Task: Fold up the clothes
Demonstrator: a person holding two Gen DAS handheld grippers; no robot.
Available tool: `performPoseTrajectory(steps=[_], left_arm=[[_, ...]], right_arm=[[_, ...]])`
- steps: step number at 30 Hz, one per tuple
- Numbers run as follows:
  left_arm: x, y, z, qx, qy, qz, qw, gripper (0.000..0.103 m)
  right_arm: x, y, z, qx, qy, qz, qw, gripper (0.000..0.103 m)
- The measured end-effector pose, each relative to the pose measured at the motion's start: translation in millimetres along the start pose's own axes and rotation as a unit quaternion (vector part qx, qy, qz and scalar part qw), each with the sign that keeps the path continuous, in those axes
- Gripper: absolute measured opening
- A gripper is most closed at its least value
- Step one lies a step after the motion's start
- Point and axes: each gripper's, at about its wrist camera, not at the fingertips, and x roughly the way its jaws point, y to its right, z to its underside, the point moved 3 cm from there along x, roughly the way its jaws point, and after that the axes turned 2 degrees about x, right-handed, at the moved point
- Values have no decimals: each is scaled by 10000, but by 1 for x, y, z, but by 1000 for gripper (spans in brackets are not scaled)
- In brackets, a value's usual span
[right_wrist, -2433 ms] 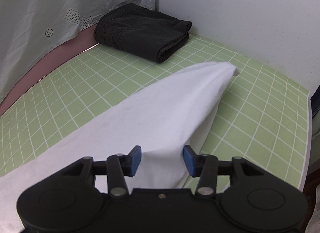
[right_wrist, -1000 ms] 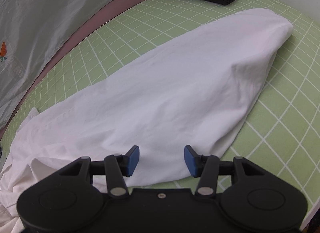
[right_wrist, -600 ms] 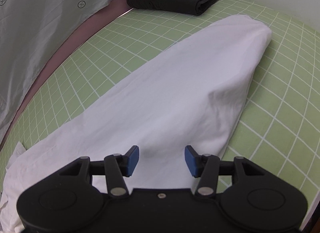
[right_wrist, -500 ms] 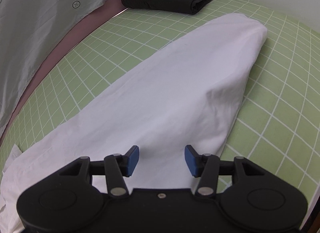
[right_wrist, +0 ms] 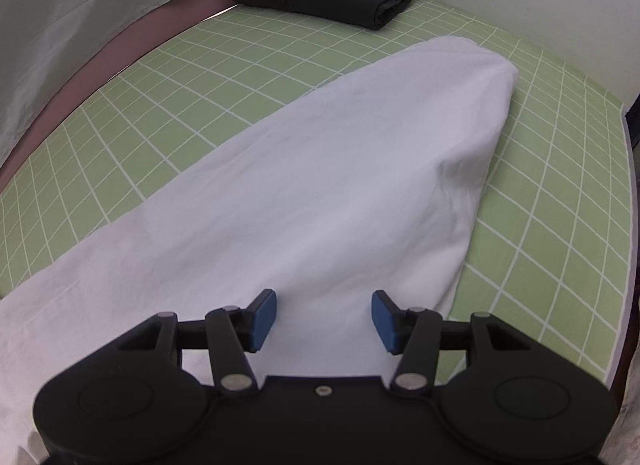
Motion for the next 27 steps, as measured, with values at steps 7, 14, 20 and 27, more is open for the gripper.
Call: performPoseTrajectory(steps=[7,14,20,27], left_arm=[[10,-63,22,-166,-60,-244,9995,86],[7,-133,24,-104,74,-907,9958,86],[7,-204,16,-263,199,-1723,9845,86],[2,-236,29,-964,-70,-1783,9792,85]], right_arm=[[-7,-23,2,-369,-61,153,9992,54],[-17,-51,10,-752,-7,-35,9972,54],[-29,-59,18,-845,44,-102,9964,54],[-32,-54,22,-638,19,-137,9979,54]])
